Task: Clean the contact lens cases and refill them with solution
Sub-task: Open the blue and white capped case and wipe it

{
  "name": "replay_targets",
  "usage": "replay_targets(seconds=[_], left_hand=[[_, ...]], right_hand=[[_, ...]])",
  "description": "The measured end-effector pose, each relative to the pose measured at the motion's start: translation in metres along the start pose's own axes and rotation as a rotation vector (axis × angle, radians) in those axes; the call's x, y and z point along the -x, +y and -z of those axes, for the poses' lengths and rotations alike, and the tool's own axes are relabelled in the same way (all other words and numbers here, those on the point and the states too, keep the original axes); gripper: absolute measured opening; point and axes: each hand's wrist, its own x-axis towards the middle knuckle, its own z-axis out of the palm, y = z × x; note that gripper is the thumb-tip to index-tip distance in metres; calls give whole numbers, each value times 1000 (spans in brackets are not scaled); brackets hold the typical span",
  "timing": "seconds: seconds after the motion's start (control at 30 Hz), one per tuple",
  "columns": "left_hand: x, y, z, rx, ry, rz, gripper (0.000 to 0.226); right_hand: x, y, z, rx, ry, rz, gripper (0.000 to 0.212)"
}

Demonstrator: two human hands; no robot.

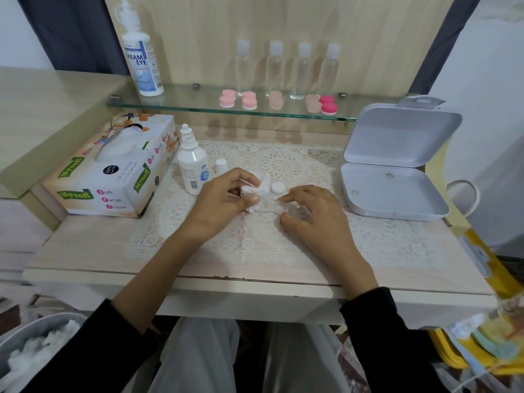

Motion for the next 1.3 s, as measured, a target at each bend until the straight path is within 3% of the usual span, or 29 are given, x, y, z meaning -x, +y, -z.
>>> replay_targets(seconds=[0.17,0.5,0.8,1.0,1.3], left_hand=[[5,0,5,2,139,-30,21],[4,8,-3,-581,-60,-343,13],[0,21,-9,-781,-136,-293,12],[1,12,-11,-697,-103,-261,9],[2,1,-9,-204,164,-26,7]], right_hand=[[0,0,-1,-6,9,-1,36],[0,-1,-2,0,11,-10,37],[0,-2,-3,20,9,1,48],[-1,-2,-3,35,8,-9,52],[0,0,-3,37,8,2,44]])
